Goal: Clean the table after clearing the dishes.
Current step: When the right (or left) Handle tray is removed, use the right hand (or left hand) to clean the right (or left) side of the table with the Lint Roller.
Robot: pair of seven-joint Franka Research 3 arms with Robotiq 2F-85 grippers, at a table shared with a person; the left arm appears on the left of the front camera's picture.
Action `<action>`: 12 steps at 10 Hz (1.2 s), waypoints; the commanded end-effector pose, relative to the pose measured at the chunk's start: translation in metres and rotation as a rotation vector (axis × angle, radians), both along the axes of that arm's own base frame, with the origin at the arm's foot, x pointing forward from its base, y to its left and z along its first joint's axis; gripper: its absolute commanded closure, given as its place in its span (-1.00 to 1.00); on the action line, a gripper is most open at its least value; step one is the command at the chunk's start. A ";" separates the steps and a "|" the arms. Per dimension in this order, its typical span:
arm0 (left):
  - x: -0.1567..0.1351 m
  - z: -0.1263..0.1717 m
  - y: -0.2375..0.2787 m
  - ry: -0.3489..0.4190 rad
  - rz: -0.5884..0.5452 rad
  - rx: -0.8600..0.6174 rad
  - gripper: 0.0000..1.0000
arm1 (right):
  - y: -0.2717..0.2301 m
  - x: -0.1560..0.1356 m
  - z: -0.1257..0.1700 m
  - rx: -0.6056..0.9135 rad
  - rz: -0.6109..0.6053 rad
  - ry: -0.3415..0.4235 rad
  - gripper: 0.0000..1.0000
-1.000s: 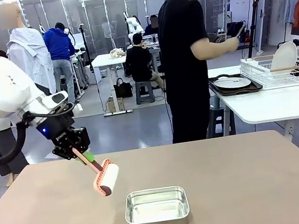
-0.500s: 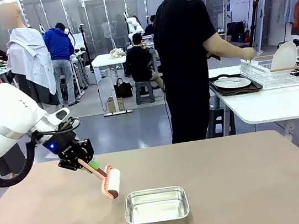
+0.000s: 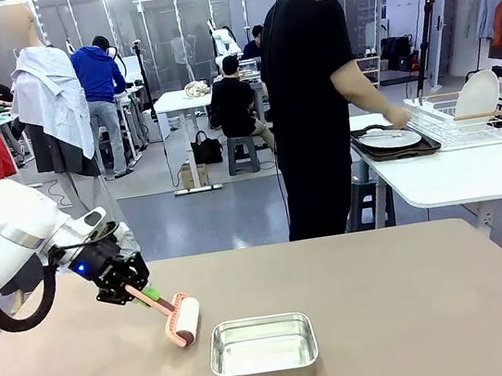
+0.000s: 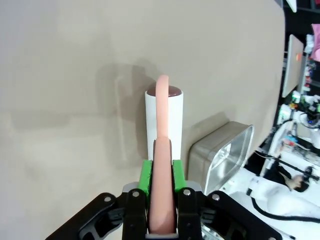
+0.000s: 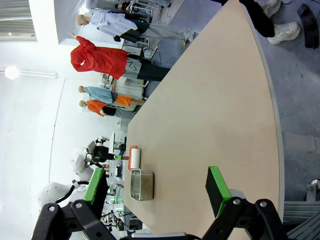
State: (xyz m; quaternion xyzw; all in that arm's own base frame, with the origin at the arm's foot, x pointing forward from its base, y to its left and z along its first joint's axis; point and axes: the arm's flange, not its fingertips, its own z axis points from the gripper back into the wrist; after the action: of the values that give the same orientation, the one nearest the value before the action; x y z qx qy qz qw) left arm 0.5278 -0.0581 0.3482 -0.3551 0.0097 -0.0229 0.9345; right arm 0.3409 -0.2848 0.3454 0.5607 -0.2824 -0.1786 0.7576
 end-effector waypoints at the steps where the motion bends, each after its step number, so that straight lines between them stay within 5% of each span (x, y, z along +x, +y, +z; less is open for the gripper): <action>1: 0.007 -0.020 0.024 0.005 0.005 -0.036 0.59 | 0.002 -0.001 0.002 -0.007 -0.004 -0.002 -1.00; 5: -0.008 -0.060 0.095 0.058 0.095 0.068 0.59 | 0.002 -0.001 0.002 -0.007 -0.004 -0.002 -1.00; 12: -0.060 0.000 0.171 0.088 0.202 0.426 0.59 | 0.002 -0.001 0.002 -0.007 -0.004 -0.002 -1.00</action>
State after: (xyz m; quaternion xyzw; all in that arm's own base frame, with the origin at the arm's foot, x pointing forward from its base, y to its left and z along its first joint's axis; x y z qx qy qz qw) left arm 0.4901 0.1143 0.3807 -0.2309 -0.0204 0.0785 0.9696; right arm 0.3408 -0.2849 0.3455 0.5607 -0.2826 -0.1787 0.7575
